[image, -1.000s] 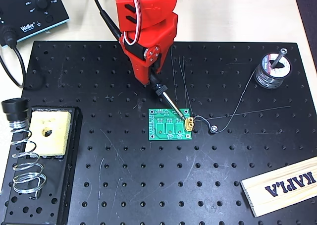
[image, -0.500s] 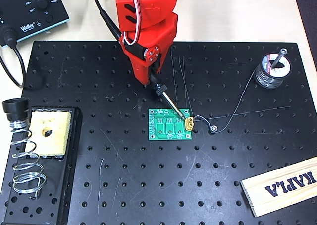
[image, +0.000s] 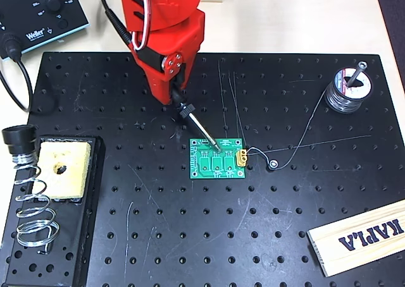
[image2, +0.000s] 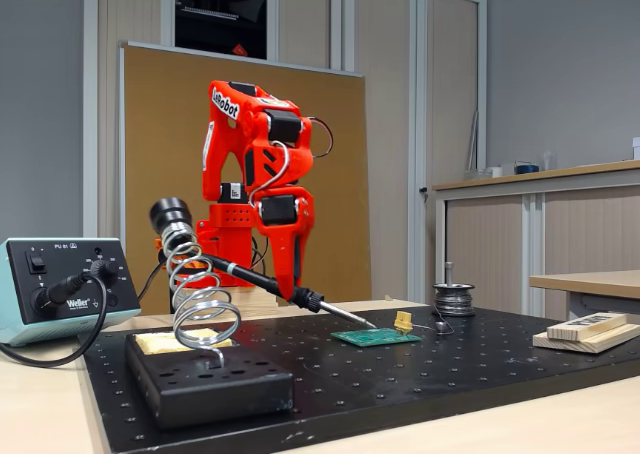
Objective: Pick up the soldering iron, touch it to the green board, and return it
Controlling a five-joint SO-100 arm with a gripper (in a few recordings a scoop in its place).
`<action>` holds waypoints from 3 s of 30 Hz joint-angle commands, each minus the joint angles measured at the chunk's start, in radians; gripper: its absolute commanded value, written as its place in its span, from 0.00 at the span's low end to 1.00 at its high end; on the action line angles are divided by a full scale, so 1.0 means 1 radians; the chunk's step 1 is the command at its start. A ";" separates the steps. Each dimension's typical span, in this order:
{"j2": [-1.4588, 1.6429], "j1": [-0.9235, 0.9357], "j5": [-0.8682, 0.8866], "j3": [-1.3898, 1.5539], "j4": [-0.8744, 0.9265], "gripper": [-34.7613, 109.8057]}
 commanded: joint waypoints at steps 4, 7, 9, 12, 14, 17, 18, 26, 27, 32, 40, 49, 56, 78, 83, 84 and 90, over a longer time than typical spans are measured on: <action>-0.084 -0.018 -0.035 -0.196 0.058 0.24; -0.127 -0.037 -0.026 -0.235 0.058 0.24; -0.147 -0.049 -0.020 -0.252 0.058 0.24; -0.166 -0.061 -0.008 -0.264 0.057 0.24; -0.172 -0.064 -0.003 -0.267 0.055 0.24; -0.176 -0.066 -0.002 -0.272 0.057 0.24; -0.176 -0.066 -0.002 -0.273 0.057 0.24; -0.187 -0.069 -0.002 -0.273 0.057 0.24; -0.187 -0.071 -0.002 -0.273 0.055 0.24; -0.192 -0.078 0.006 -0.265 0.049 0.24; -0.184 -0.084 0.011 -0.250 0.044 0.24; -0.175 -0.104 0.035 -0.221 0.035 0.24; -0.155 -0.117 0.054 -0.195 0.037 0.24; -0.143 -0.120 0.063 -0.178 0.040 0.24; -0.143 -0.120 0.063 -0.178 0.041 0.24; -0.143 -0.120 0.063 -0.179 0.043 0.24; -0.112 -0.083 0.037 -0.215 0.087 0.24</action>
